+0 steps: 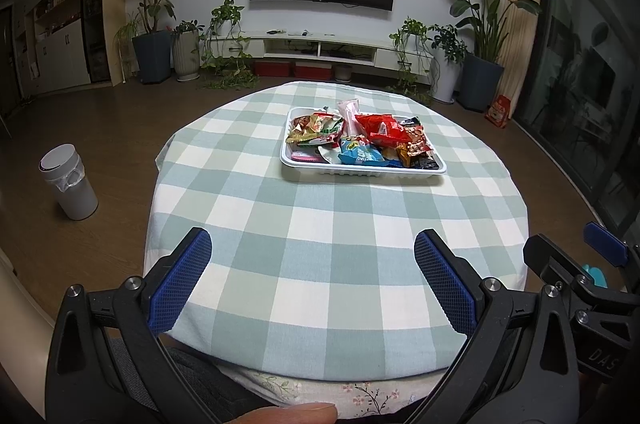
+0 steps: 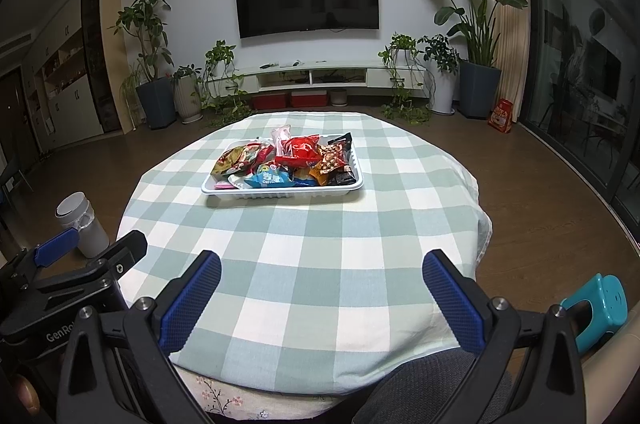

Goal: Organize snacks

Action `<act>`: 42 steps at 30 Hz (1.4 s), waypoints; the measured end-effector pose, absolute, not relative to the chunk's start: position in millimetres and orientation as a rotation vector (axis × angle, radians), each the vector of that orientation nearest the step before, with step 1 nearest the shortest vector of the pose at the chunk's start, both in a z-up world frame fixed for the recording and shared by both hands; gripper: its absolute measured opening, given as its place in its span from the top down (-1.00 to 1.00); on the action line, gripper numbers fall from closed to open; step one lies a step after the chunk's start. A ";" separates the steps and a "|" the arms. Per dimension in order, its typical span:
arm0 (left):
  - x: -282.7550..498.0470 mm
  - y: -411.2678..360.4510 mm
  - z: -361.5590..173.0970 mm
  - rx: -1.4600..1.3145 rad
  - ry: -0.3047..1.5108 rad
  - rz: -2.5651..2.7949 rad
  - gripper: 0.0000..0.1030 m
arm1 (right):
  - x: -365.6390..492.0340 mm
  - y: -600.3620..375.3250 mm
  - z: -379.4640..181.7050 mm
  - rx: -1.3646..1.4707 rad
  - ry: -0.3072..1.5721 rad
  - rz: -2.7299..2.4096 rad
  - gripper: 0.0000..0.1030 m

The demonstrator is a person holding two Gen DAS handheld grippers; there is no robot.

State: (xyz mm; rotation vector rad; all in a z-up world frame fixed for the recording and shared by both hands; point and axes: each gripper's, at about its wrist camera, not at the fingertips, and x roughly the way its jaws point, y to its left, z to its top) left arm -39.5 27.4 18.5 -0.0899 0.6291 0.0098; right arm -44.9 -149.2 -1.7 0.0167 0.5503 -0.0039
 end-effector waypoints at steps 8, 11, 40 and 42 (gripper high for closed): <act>-39.4 28.7 17.5 -0.090 0.629 0.010 -0.99 | -44.8 -148.8 -3.1 0.017 0.554 -0.002 -1.00; -39.4 28.6 17.5 -0.090 0.629 0.008 -0.99 | -45.5 -148.1 -4.7 0.016 0.555 -0.002 -1.00; -40.0 26.7 19.1 -0.088 0.631 0.008 -0.99 | -45.4 -147.7 -3.3 0.016 0.558 -0.002 -1.00; -40.0 26.7 19.0 -0.087 0.631 0.009 -0.99 | -45.1 -147.7 -2.5 0.015 0.559 -0.002 -1.00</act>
